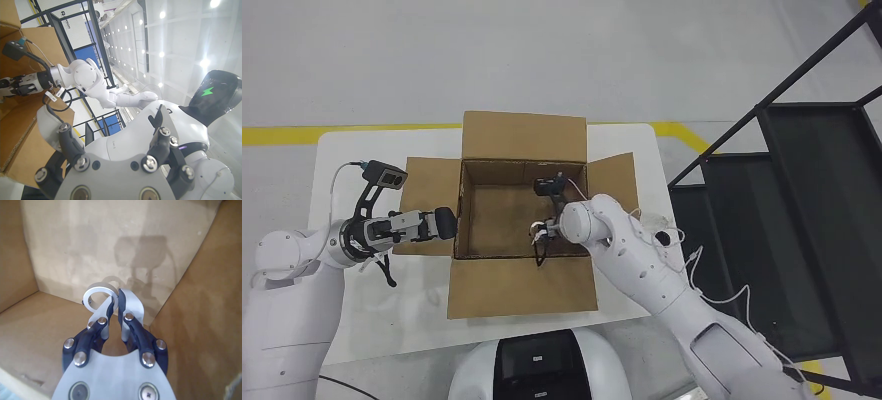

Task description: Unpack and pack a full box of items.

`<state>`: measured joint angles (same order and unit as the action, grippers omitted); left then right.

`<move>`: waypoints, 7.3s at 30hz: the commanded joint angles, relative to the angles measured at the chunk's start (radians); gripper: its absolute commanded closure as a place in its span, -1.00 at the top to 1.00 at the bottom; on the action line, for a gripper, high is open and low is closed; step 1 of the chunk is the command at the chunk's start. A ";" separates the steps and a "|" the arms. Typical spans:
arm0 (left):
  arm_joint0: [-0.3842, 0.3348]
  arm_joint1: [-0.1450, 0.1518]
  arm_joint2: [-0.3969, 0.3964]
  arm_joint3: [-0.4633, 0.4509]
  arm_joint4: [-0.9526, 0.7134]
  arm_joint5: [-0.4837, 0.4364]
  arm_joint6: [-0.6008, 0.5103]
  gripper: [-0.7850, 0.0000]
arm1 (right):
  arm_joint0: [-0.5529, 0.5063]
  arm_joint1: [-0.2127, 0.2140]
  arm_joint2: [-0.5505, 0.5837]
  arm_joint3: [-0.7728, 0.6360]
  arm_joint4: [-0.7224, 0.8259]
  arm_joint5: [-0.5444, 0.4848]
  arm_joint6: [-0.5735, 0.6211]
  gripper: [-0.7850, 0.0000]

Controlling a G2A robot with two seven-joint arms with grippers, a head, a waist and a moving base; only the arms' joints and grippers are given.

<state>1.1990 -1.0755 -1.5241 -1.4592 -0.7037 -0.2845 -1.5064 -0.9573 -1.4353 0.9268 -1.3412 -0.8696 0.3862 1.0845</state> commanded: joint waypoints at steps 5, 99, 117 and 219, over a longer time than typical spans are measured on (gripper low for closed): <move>0.000 0.000 0.000 0.000 0.000 0.000 0.000 1.00 | -0.053 0.017 0.074 -0.122 0.057 -0.035 0.010 -1.00; 0.000 0.000 0.000 0.000 0.000 0.000 0.000 1.00 | -0.804 0.207 0.822 -0.564 0.194 -0.409 0.113 -1.00; 0.000 0.000 0.000 0.000 0.000 0.000 0.000 1.00 | -0.680 0.217 0.792 -0.258 0.102 -0.179 -0.015 -1.00; 0.000 0.000 0.000 0.000 0.000 0.000 0.000 1.00 | -0.478 0.309 0.708 0.063 0.236 -0.284 -0.003 -1.00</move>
<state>1.1990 -1.0755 -1.5241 -1.4592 -0.7037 -0.2845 -1.5064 -1.4371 -1.1265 1.6384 -1.2779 -0.6337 0.0992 1.0817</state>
